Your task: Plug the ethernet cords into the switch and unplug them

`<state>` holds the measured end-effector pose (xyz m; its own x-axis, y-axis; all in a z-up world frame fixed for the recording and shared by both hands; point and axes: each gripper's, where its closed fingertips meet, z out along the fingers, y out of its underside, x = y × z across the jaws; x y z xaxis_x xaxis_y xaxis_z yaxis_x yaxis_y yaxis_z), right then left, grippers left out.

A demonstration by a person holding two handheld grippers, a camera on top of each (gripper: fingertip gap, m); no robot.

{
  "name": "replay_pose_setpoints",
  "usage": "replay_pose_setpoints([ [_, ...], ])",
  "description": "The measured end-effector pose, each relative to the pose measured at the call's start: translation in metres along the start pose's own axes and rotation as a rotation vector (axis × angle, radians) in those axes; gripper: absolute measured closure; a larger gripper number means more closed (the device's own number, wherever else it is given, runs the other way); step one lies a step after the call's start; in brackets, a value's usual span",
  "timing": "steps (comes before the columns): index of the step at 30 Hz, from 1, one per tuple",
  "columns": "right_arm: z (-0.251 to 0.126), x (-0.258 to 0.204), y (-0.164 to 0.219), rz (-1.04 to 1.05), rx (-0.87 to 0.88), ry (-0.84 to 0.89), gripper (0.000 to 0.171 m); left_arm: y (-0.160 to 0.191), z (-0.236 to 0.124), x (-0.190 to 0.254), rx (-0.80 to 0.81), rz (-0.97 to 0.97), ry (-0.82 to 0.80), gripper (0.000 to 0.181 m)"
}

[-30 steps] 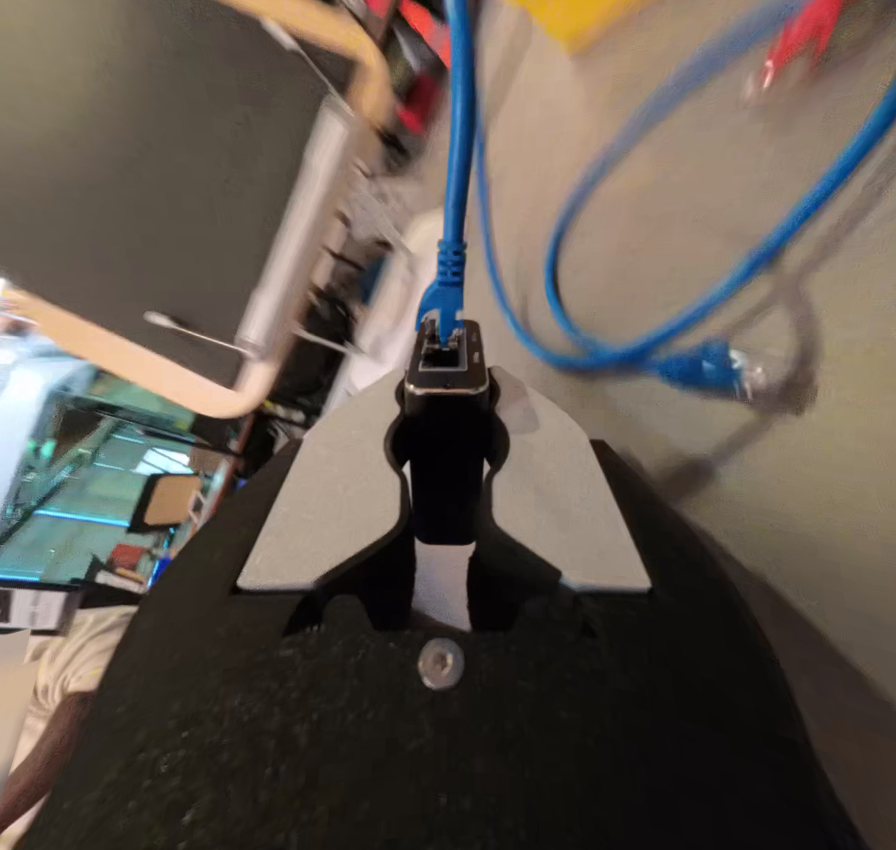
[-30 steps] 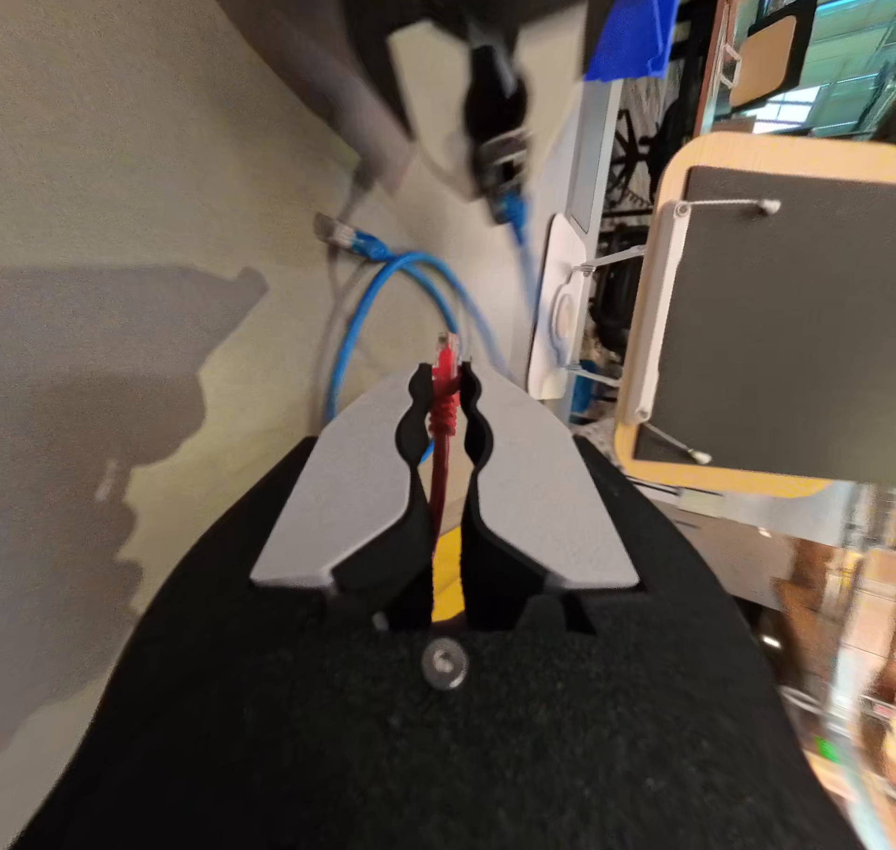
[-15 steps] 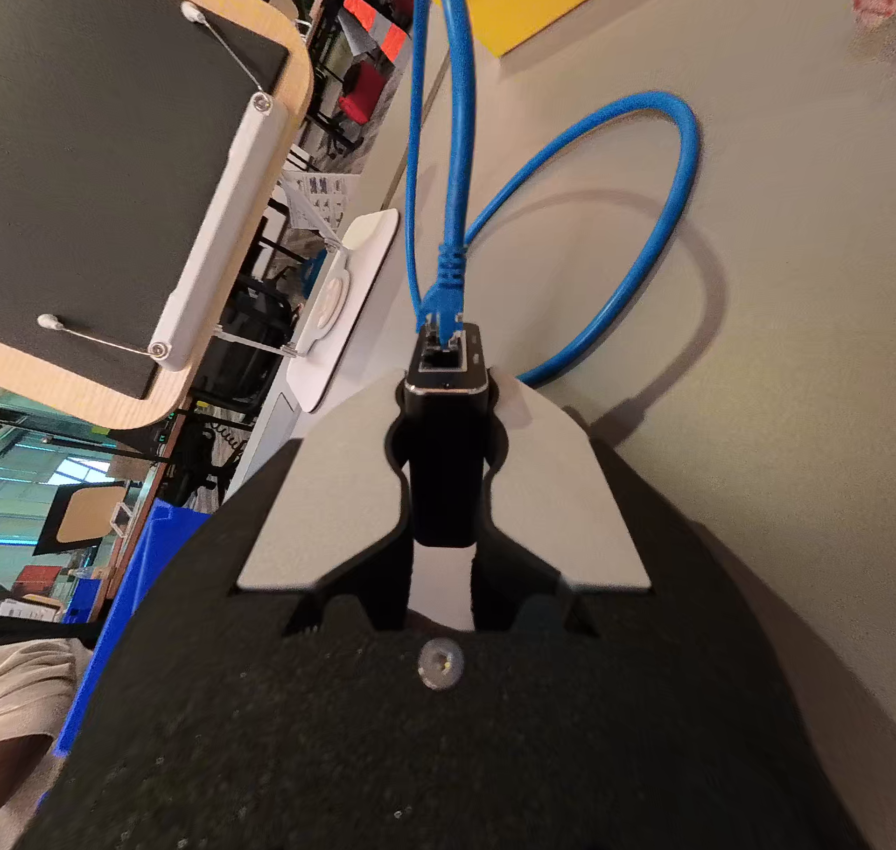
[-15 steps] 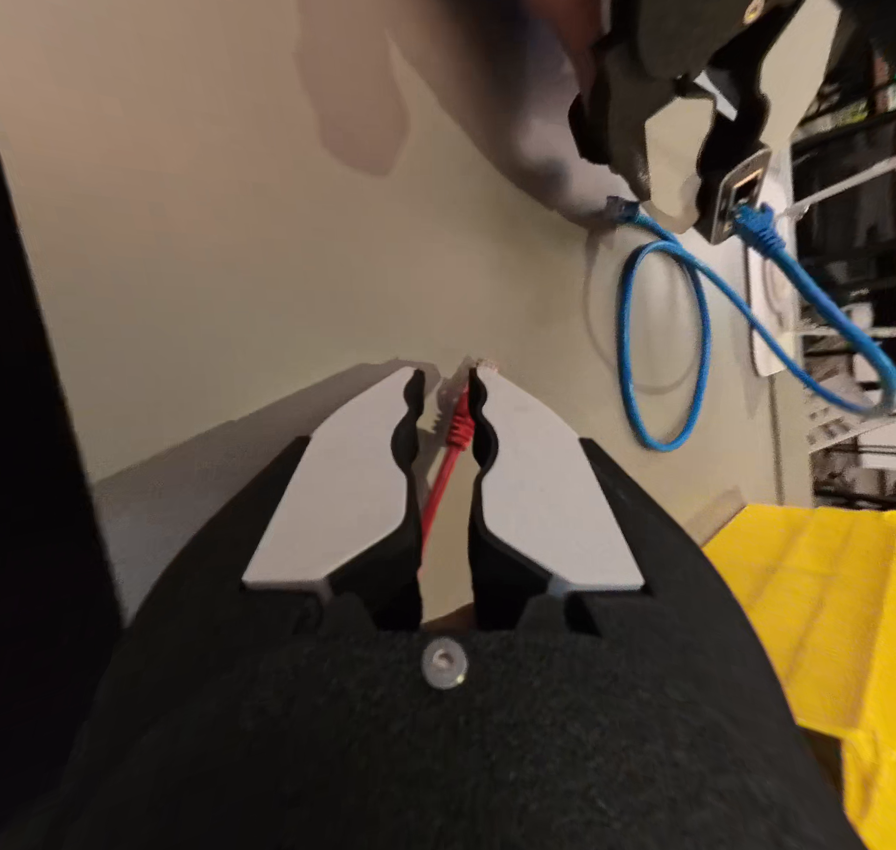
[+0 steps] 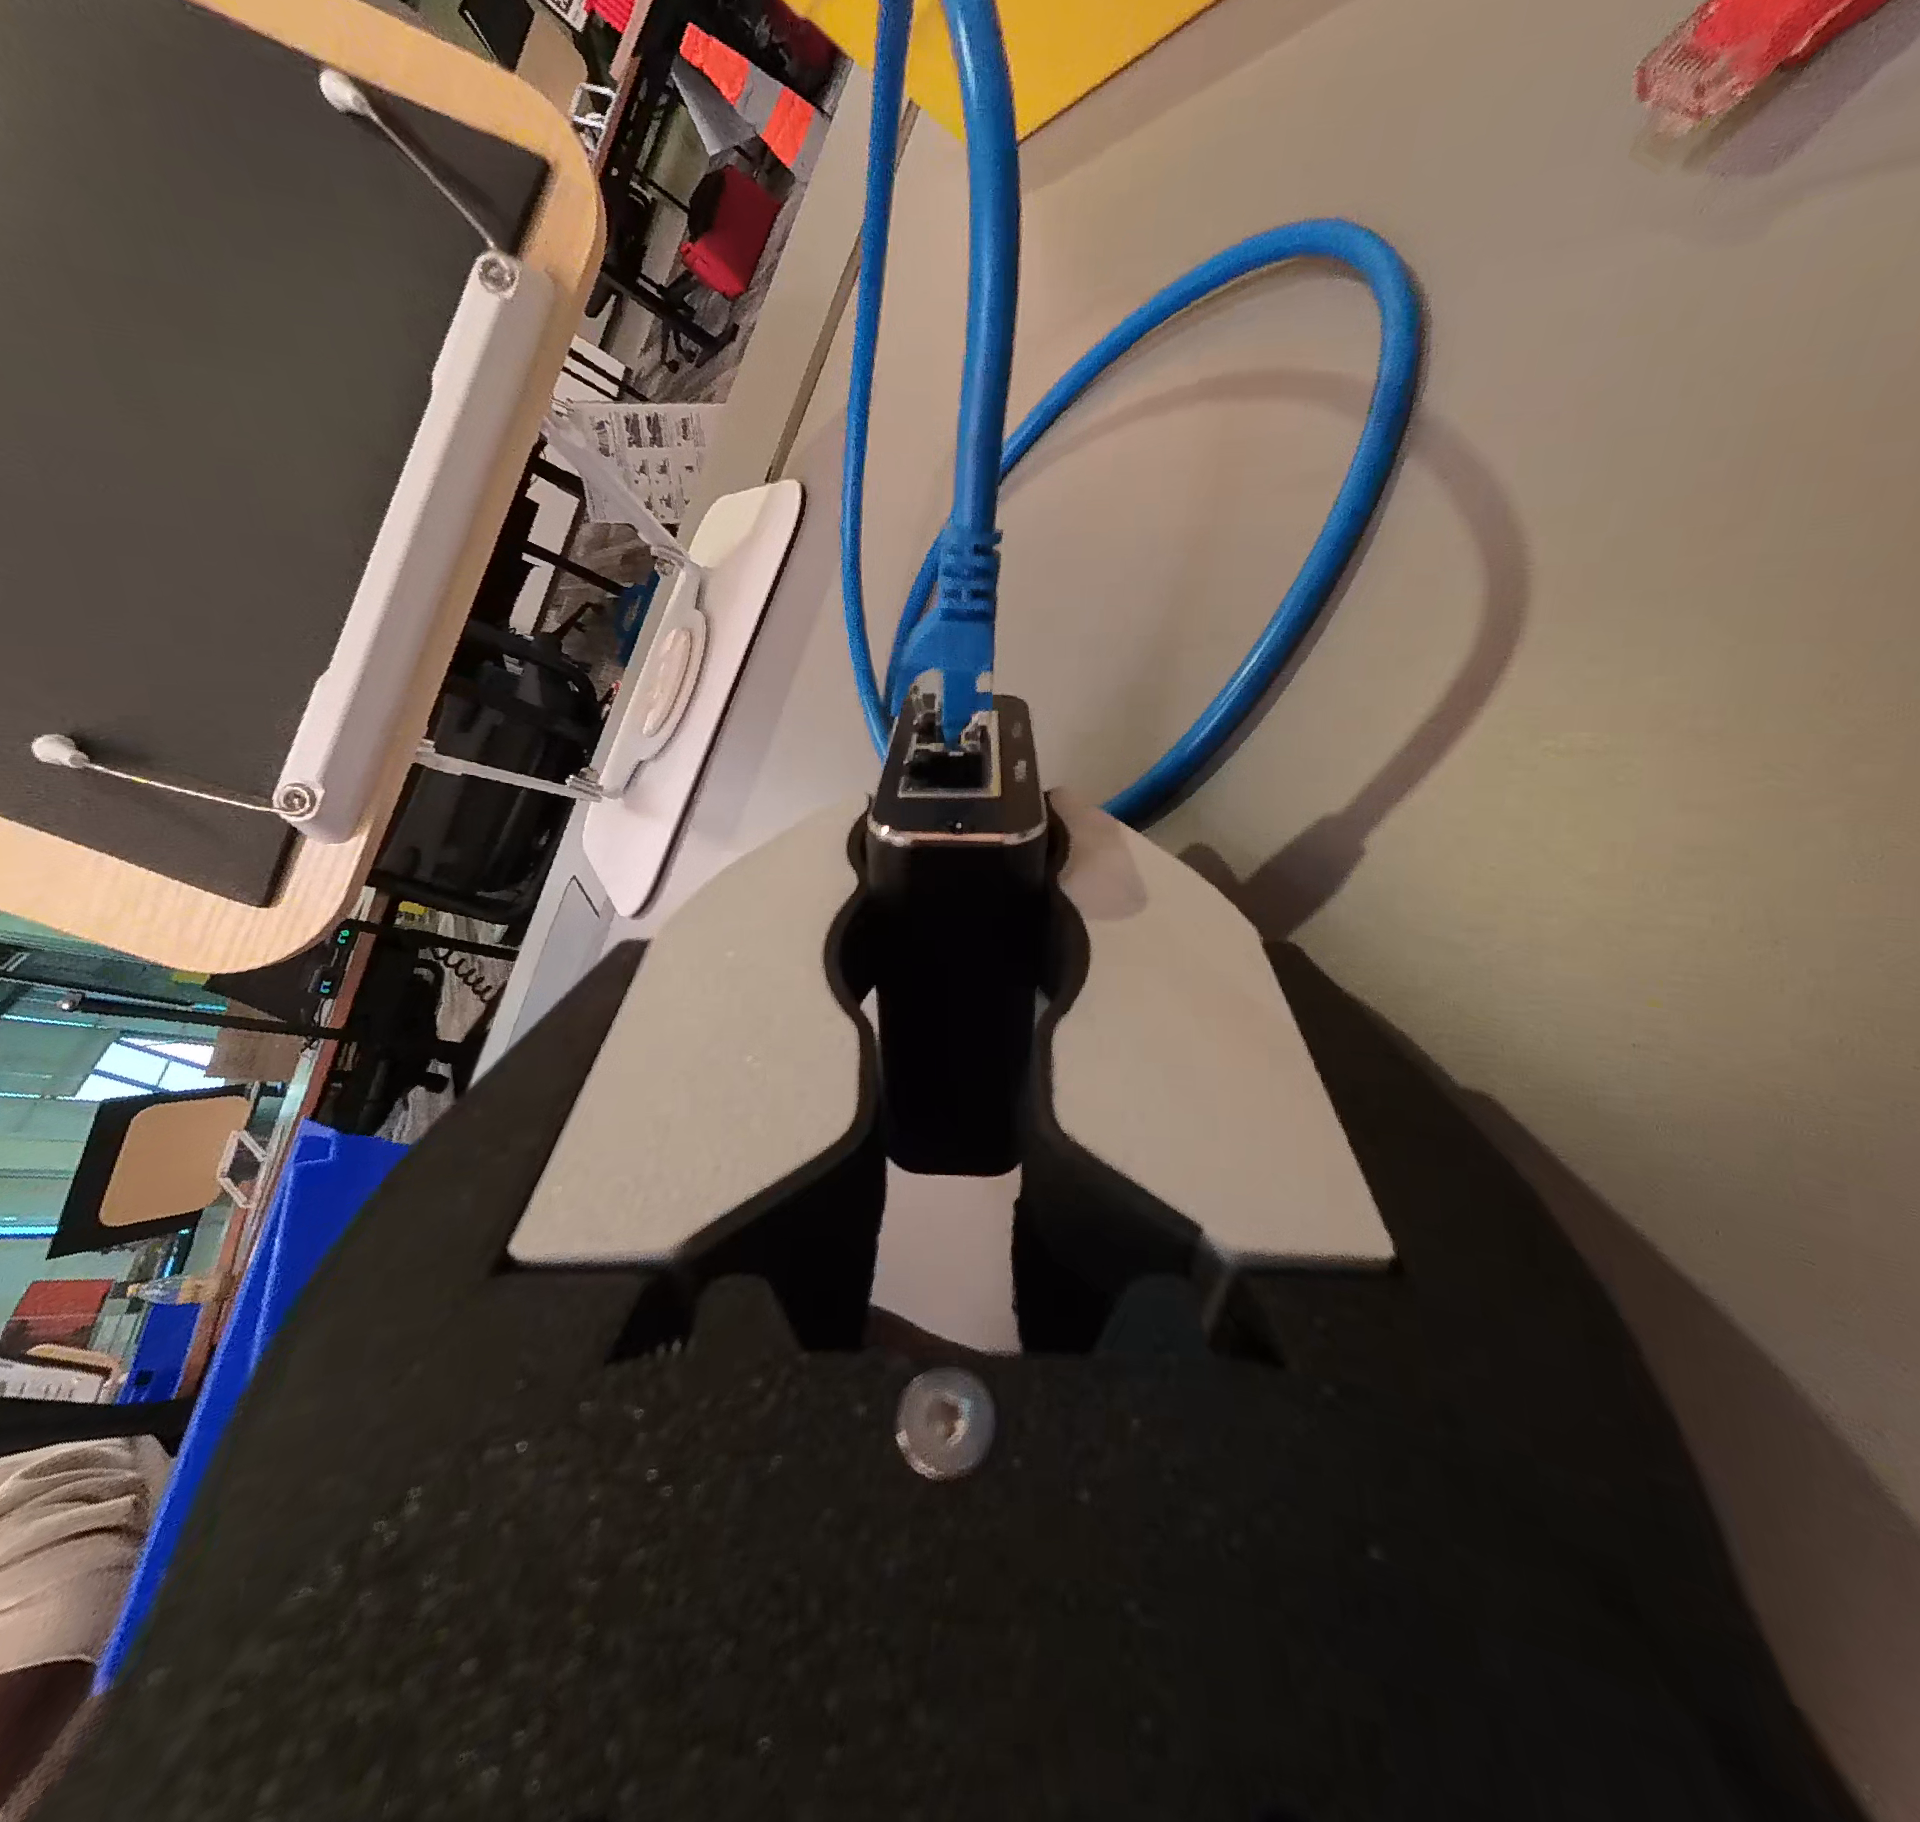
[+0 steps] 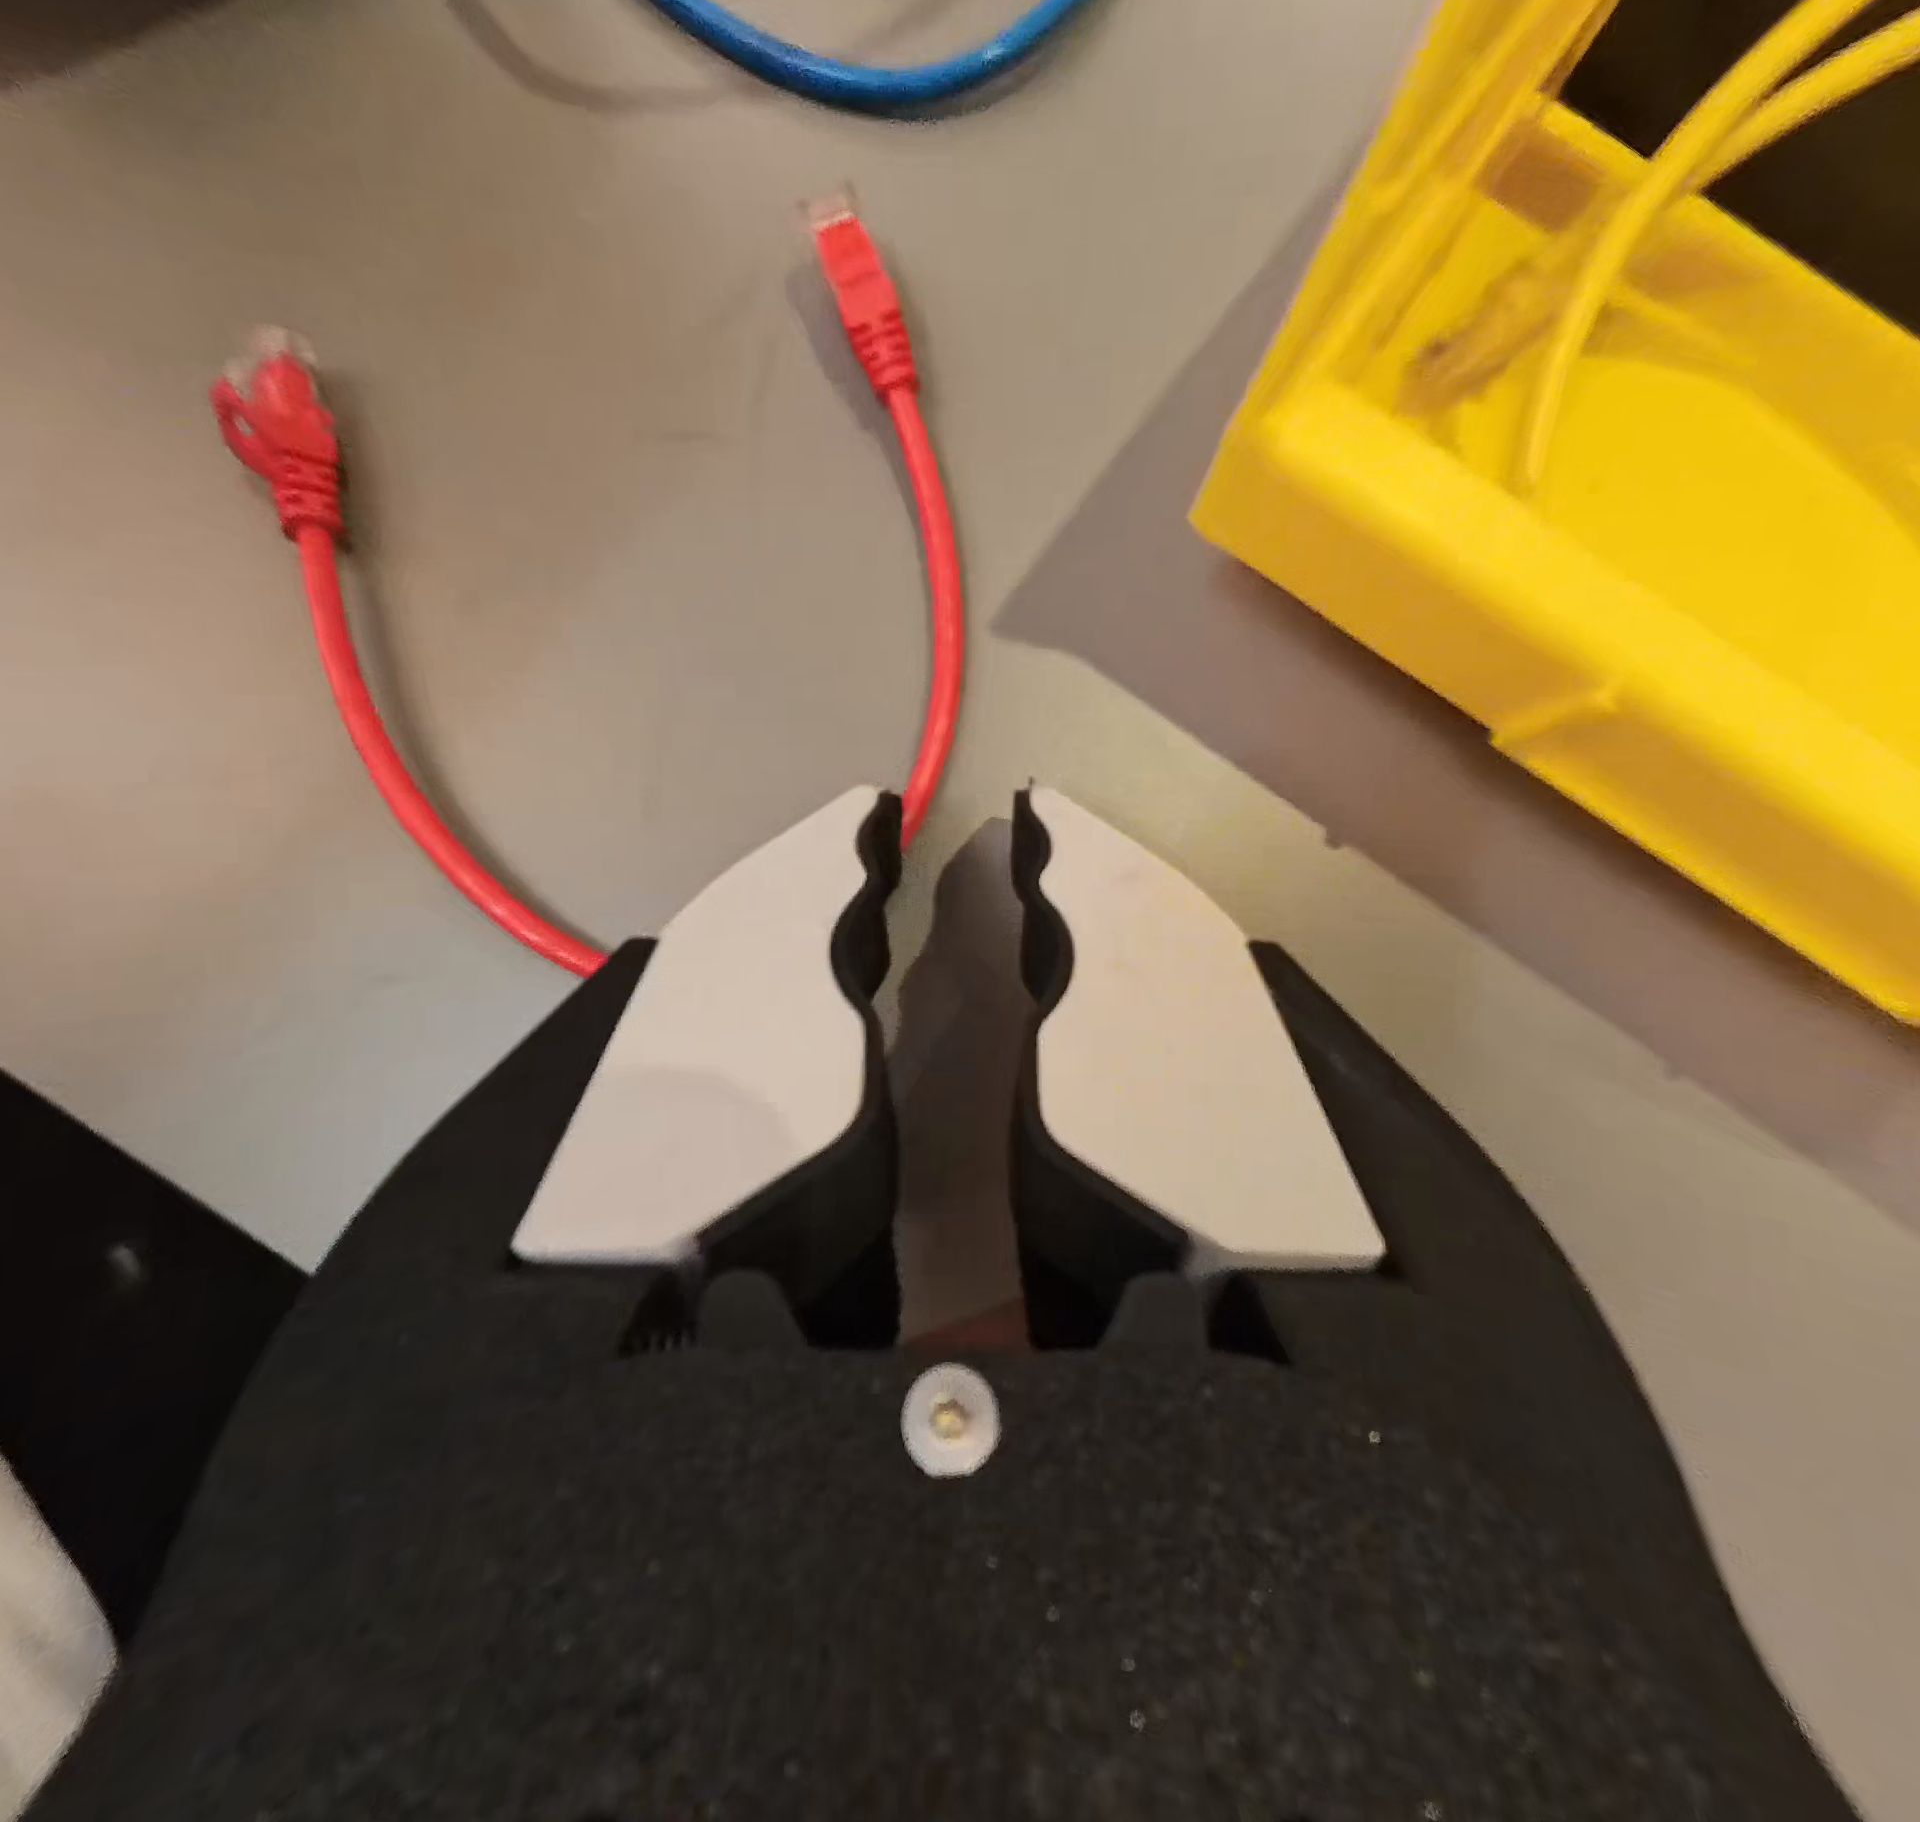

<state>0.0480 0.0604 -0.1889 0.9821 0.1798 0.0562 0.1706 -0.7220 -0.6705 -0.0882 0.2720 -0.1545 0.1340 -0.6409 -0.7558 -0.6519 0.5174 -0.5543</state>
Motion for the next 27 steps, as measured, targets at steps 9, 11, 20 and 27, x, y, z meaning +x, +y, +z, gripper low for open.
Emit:
replay_pose_setpoints([
  [9, 0.006, -0.008, -0.007, -0.051, -0.008, 0.043, 0.163, -0.001, -0.003, -0.006, 0.010, 0.007, -0.025, 0.155],
  [11, 0.004, -0.016, -0.008, -0.006, -0.003, -0.019, 0.148, -0.001, -0.003, -0.007, 0.013, 0.006, -0.027, 0.155],
  [20, 0.003, -0.003, -0.004, -0.026, -0.029, 0.074, 0.166, -0.002, -0.004, -0.005, 0.015, 0.017, -0.024, 0.155],
  [27, -0.105, 0.071, -0.097, -0.077, 0.339, 0.341, 0.166, 0.000, -0.004, -0.007, 0.011, 0.009, -0.022, 0.155],
])
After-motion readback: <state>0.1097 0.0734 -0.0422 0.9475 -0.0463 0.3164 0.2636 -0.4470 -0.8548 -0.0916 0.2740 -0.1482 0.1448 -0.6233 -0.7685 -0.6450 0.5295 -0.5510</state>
